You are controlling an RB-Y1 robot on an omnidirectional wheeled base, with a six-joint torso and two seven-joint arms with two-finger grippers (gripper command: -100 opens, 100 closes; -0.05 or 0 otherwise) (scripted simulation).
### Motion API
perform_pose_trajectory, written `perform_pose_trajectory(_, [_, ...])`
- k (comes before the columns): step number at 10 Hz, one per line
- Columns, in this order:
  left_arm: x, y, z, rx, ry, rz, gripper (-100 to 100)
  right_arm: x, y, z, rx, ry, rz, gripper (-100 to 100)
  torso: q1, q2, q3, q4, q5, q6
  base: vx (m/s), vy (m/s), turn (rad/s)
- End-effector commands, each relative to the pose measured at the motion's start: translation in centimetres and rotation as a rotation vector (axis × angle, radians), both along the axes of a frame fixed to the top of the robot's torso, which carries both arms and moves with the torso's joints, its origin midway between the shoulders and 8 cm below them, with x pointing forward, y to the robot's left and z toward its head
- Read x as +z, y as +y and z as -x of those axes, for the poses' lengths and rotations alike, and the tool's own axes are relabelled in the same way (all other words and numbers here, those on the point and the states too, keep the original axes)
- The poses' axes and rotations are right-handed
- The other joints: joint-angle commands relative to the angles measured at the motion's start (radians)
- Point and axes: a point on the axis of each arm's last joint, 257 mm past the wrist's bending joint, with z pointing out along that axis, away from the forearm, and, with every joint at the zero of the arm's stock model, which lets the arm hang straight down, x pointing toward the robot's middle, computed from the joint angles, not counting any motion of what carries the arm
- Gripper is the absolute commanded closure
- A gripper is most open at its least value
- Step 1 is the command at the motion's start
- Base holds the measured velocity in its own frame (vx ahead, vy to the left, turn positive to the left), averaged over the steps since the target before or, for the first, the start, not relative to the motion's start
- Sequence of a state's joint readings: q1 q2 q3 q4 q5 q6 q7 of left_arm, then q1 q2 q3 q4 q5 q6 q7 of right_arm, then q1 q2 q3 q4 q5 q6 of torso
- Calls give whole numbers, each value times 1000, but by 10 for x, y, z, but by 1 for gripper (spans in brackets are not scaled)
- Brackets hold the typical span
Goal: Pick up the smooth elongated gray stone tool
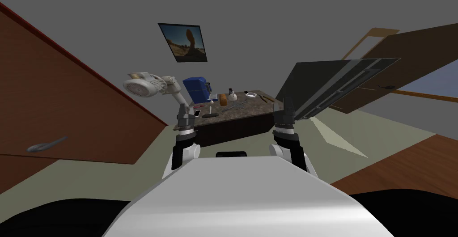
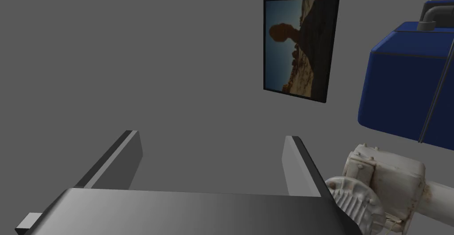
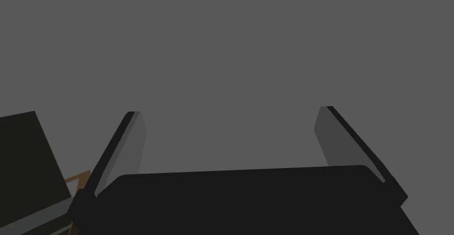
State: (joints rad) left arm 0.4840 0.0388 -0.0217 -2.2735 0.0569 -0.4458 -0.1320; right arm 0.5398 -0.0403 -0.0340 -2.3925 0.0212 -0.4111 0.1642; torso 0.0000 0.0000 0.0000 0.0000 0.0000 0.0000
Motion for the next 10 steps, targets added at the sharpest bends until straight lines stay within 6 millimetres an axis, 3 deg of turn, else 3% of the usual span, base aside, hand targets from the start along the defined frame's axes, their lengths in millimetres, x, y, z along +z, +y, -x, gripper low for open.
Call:
perform_pose_trajectory(1, [-2,-2,-6,-24,25,-17,-100,0,0,0,0,0,0,0,0,0,0,0,0,0,-22,28,-60])
perform_pose_trajectory(10, [-18,1,-43,-108,176,-33,-100,0,0,0,0,0,0,0,3,2,1,0,1,0,-35,44,-56])
